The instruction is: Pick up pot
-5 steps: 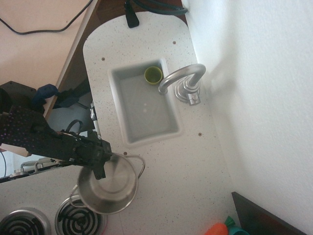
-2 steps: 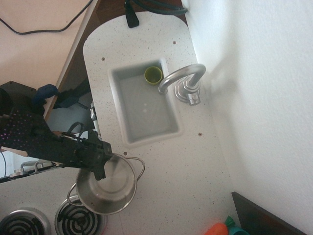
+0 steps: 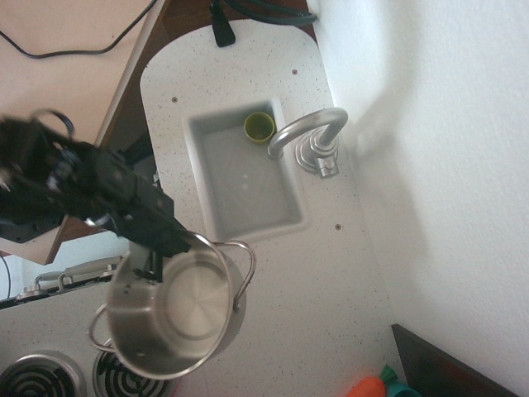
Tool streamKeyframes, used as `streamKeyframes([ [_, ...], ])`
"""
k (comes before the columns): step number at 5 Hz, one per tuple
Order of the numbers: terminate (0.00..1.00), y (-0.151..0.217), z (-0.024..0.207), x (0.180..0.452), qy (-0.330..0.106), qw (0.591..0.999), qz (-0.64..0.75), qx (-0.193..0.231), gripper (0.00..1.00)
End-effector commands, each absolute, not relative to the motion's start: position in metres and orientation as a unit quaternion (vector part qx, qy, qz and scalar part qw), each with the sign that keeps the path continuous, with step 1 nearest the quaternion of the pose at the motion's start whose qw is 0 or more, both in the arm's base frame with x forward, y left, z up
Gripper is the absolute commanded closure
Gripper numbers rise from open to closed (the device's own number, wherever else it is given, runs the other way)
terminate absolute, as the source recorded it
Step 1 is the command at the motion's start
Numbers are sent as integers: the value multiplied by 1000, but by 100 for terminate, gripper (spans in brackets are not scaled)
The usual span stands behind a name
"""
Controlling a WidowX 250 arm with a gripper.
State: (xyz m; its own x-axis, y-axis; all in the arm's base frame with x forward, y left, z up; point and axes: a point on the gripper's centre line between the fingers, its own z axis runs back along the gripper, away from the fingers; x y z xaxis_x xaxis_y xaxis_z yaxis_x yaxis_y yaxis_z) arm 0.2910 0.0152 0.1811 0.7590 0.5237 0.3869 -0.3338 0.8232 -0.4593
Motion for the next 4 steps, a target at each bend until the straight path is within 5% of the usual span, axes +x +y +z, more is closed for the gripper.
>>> streamKeyframes([
  [1, 0, 24, 267, 302, -313, 899, 222, -212, 100],
  [4, 0, 18, 264, 305, -306, 902, 220, -210, 100],
])
